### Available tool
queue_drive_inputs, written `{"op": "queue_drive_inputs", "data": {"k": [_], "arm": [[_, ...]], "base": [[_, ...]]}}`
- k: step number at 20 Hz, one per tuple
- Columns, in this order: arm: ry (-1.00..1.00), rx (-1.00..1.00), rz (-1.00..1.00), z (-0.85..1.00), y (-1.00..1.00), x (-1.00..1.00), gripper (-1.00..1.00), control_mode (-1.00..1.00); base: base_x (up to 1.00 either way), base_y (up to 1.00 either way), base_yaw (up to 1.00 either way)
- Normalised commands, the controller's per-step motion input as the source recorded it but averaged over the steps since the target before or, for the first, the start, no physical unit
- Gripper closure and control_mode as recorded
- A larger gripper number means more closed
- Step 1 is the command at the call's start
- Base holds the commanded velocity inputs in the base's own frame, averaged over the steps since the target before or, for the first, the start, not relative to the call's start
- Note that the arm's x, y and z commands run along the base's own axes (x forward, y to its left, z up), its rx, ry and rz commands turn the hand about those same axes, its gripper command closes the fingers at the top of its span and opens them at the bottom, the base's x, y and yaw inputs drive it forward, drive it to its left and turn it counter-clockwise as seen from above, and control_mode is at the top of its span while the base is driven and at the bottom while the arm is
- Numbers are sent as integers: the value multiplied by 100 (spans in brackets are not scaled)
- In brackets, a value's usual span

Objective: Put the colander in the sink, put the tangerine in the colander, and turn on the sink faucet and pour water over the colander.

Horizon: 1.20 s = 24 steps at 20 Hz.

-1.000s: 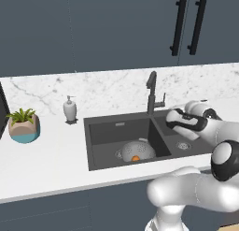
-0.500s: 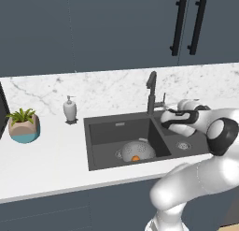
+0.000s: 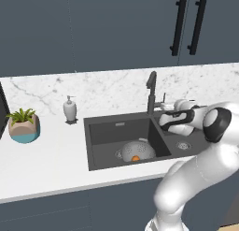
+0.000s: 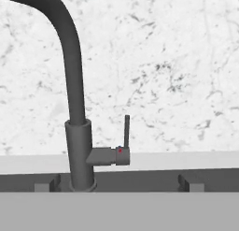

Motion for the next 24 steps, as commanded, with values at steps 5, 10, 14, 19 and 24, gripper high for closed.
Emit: {"op": "queue_drive_inputs", "data": {"k": [5,10,14,19,24], "arm": [[0,3,2,0,-6,39,-100,-100],[0,3,1,-1,-8,52,-100,-100],[-2,0,0,-20,-8,28,-100,-100],[-4,0,0,-32,-13,15,-100,-100],[-6,0,0,-34,-10,10,-100,-100]], "base": [[0,0,0],[0,0,0],[0,0,0],[0,0,0],[0,0,0]]}}
